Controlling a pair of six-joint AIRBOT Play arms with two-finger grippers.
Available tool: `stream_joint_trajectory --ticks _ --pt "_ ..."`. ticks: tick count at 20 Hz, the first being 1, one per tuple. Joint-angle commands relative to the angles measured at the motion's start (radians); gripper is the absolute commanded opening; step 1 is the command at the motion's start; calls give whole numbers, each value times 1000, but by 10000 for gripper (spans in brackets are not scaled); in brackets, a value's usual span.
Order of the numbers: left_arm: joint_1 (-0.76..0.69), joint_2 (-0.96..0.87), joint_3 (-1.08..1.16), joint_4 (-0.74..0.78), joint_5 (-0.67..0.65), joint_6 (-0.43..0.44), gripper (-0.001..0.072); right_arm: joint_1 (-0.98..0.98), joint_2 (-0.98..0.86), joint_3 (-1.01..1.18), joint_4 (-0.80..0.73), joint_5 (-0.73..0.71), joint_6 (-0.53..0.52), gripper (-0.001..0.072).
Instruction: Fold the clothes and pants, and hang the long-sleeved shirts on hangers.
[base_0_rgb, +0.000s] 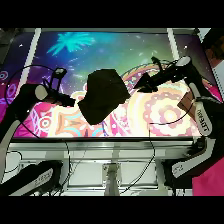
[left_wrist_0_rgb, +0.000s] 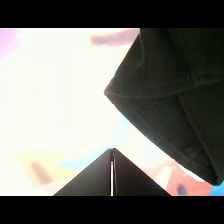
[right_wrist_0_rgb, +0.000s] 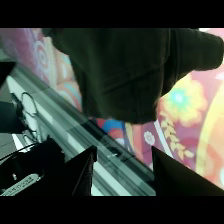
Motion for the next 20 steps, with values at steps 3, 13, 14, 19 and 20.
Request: stream_joint_trajectory --ticks 3,13,14,19,20 --pt "19 100 -26 -41 97 -8 17 105 -71 -19 -27 -127 10 395" --pt "19 107 -26 -159 208 -42 17 114 -103 -18 50 -182 5 17" --pt "20 107 -26 -159 217 -42 17 114 -103 -18 87 -180 5 16" --pt "20 107 -26 -159 291 -43 17 126 -103 140 493 -196 6 14" --pt "20 107 -26 -159 311 -43 17 139 -103 200 578 -242 6 15"
